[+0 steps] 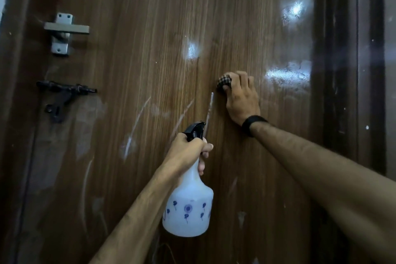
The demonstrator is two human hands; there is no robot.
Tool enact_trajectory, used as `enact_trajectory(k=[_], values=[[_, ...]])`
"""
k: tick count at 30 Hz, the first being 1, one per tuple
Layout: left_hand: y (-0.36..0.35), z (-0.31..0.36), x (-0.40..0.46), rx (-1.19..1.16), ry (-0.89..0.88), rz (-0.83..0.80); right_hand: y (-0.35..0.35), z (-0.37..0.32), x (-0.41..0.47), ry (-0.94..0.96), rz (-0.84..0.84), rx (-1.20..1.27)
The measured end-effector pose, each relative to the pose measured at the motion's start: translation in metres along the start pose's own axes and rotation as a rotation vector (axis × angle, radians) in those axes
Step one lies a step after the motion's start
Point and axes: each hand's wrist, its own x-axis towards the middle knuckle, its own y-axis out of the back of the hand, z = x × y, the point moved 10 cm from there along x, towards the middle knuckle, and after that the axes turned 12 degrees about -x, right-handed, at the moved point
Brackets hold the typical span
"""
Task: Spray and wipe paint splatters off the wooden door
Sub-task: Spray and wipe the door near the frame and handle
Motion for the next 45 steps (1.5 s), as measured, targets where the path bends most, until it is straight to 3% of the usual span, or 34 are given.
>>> enact_trajectory(k=[5, 11, 13, 15, 20, 26, 32, 35, 40, 45], values=[[0.010, -0.011, 0.010, -0.019, 0.023, 0.002, -0.002, -0.013, 0.004, 0.102, 0.013, -0.014], [0.025, -0.028, 0.009, 0.013, 0.046, -0.054, -0.010, -0.070, -0.093, 0.515, 0.014, -0.021], [0.032, -0.033, 0.007, 0.019, 0.056, -0.054, -0.013, -0.077, -0.111, 0.575, -0.014, 0.002], [0.035, -0.036, 0.005, 0.025, 0.071, -0.054, -0.014, -0.073, -0.100, 0.558, -0.015, 0.001], [0.038, -0.037, 0.004, 0.041, 0.082, -0.082, -0.009, -0.042, -0.021, 0.240, 0.070, -0.032], [0.044, -0.030, 0.007, 0.019, 0.068, -0.067, -0.013, -0.047, -0.049, 0.334, 0.074, -0.005], [0.051, -0.023, 0.004, 0.025, 0.049, -0.041, -0.013, -0.074, -0.116, 0.625, -0.036, 0.044], [0.058, -0.023, 0.003, 0.044, 0.043, -0.025, -0.014, -0.070, -0.094, 0.580, -0.045, 0.054], [0.070, -0.020, 0.005, 0.035, 0.040, 0.032, -0.016, -0.059, -0.025, 0.321, 0.012, 0.058], [0.077, -0.020, 0.011, 0.019, 0.036, 0.085, -0.017, -0.068, -0.042, 0.348, 0.036, 0.058]])
